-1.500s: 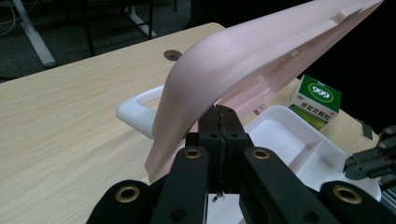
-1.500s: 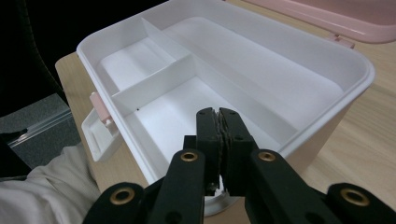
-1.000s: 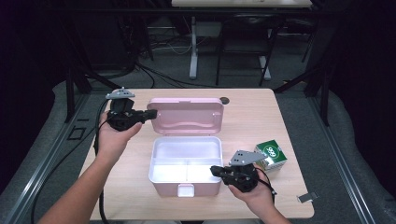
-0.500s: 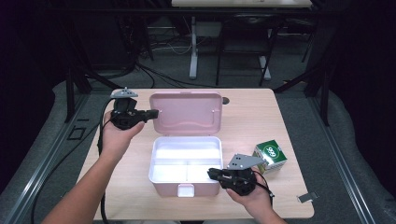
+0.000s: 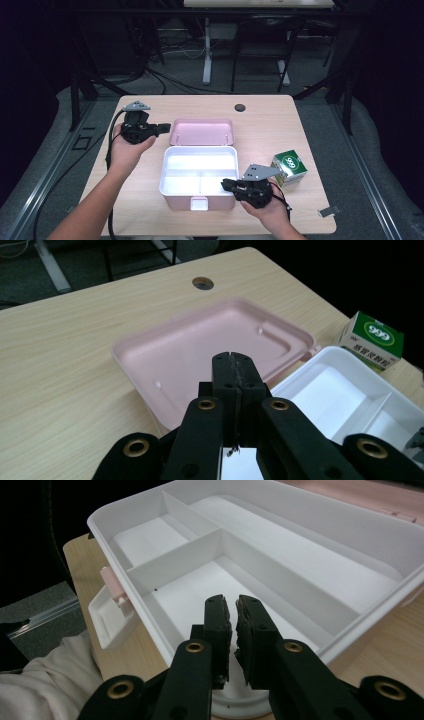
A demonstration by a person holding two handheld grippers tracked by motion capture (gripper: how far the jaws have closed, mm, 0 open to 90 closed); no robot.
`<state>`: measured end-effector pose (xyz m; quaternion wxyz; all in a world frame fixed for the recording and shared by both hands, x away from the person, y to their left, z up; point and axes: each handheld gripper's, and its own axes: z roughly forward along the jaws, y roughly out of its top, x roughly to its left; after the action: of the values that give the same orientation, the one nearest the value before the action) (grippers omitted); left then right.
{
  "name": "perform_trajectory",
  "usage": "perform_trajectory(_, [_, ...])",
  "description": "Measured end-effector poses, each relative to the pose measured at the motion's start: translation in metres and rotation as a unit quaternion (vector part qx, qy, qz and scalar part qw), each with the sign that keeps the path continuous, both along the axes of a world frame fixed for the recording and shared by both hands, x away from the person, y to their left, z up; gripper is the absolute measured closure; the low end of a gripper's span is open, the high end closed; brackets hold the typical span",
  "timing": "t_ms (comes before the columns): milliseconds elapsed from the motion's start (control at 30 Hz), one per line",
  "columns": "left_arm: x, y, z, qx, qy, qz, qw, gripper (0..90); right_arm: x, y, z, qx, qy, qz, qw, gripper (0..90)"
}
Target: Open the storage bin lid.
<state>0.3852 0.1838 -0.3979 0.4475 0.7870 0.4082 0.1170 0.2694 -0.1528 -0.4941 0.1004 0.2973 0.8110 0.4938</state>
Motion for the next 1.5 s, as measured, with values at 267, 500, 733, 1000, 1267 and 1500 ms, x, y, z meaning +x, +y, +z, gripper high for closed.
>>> perform_trajectory(267, [-0.007, -0.006, -0.003, 0.004, 0.000, -0.016, 0.9999, 90.0, 0.000, 0.000, -0.001, 0.003, 0.003, 0.001, 1.0000, 82.6])
perform_trajectory(500, [-0.008, -0.004, -0.002, 0.003, 0.002, -0.021, 0.9998, 87.4, 0.000, 0.000, -0.001, 0.003, 0.003, 0.000, 1.0000, 82.4])
perform_trajectory(733, [-0.011, -0.006, 0.000, 0.028, 0.010, -0.052, 0.9982, 79.4, -0.001, 0.000, -0.001, 0.003, 0.004, -0.002, 1.0000, 82.2])
perform_trajectory(1000, [-0.019, -0.019, 0.010, 0.113, -0.007, -0.139, 0.9838, 68.2, -0.001, 0.000, -0.001, 0.003, 0.004, -0.002, 1.0000, 82.0])
perform_trajectory(1267, [-0.023, -0.036, 0.016, 0.180, -0.009, -0.201, 0.9629, 60.3, -0.001, 0.001, 0.000, 0.000, 0.005, -0.003, 1.0000, 81.9])
perform_trajectory(1500, [-0.023, -0.053, 0.017, 0.258, 0.004, -0.246, 0.9345, 59.7, 0.000, 0.001, 0.000, 0.001, 0.007, -0.002, 1.0000, 80.6])
